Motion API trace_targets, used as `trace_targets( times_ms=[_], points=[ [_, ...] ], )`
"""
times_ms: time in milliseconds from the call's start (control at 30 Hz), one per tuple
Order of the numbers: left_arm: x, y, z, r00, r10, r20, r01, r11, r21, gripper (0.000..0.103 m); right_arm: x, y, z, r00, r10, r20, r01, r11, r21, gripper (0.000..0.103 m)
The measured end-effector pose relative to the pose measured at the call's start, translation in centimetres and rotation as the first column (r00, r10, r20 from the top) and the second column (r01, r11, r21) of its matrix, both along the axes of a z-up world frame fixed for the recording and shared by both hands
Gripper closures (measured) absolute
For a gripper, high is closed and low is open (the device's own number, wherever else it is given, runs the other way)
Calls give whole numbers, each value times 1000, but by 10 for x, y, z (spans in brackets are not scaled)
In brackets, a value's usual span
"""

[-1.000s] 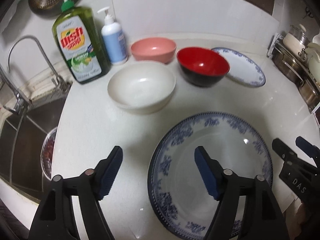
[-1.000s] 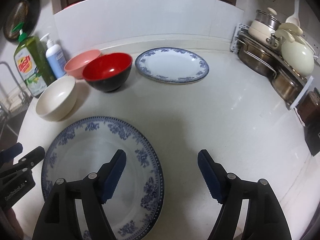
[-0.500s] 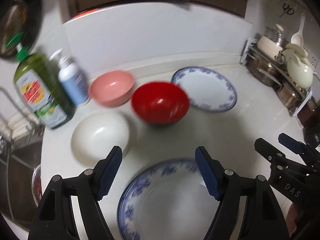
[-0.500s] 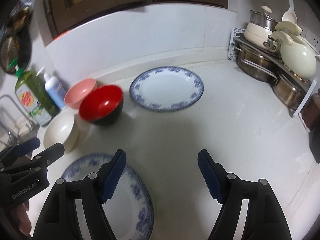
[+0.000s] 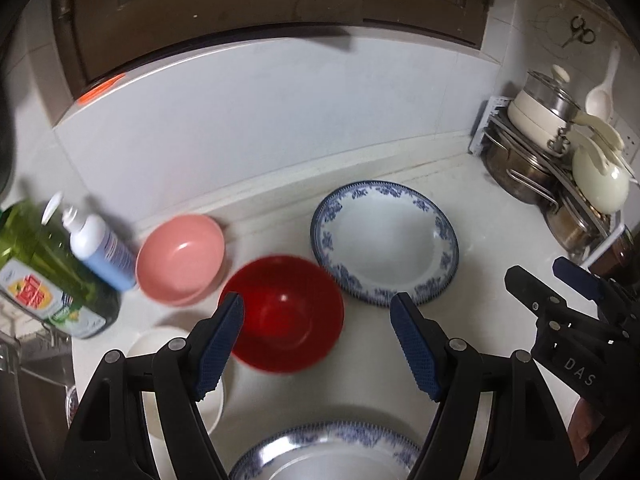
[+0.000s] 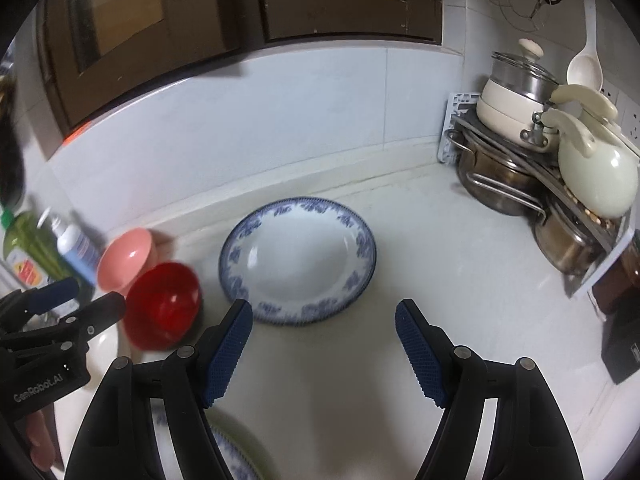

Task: Organize plates and bowls
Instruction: 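Move both grippers forward to the rim of the smaller blue-and-white plate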

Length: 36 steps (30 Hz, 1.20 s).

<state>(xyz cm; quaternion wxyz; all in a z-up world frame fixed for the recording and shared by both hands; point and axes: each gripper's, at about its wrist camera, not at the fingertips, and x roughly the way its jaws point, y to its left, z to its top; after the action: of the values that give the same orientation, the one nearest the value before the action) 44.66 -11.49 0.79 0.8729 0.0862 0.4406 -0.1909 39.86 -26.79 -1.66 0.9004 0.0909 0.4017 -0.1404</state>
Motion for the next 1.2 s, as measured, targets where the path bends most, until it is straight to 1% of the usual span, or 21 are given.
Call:
trace_targets(
  times_ms=[167, 300, 367, 533, 700, 867, 900, 933, 1033, 1133, 1200],
  points=[
    [34, -17, -5, 1000, -14, -16, 14, 1000, 27, 28, 26, -19, -1, 1000, -18, -10, 18, 1000, 3, 28],
    [60, -30, -15, 998, -28, -51, 31, 998, 46, 28, 53, -36, -11, 999, -21, -41, 22, 999, 27, 28],
    [75, -36, -22, 998, -22, -60, 24, 999, 41, 28, 65, -43, -19, 998, -27, -61, 29, 999, 40, 29],
    [114, -54, -48, 992, -35, -125, 43, 997, 66, 28, 95, -59, -39, 993, -48, -105, 53, 997, 50, 29],
    [146, -65, -79, 978, -31, -205, 46, 996, 71, 30, 127, -75, -62, 984, -65, -164, 77, 995, 67, 31],
    [165, -68, -104, 968, -4, -252, 24, 997, 74, 34, 150, -86, -85, 972, -74, -224, 96, 991, 90, 38],
    [169, -68, -108, 965, -2, -261, 22, 997, 75, 35, 153, -88, -90, 970, -80, -231, 105, 990, 98, 39],
    [171, -69, -112, 963, -2, -268, 23, 997, 77, 35, 155, -89, -93, 968, -83, -235, 110, 989, 101, 39],
    [177, -71, -121, 958, 3, -287, 23, 996, 89, 36, 162, -94, -104, 961, -87, -262, 122, 985, 120, 45],
    [181, -71, -126, 953, 14, -303, 15, 995, 95, 43, 166, -96, -112, 955, -90, -282, 129, 984, 125, 49],
    [182, -73, -132, 944, 3, -330, 26, 996, 84, 44, 166, -99, -116, 950, -99, -295, 143, 981, 130, 50]
  ],
)
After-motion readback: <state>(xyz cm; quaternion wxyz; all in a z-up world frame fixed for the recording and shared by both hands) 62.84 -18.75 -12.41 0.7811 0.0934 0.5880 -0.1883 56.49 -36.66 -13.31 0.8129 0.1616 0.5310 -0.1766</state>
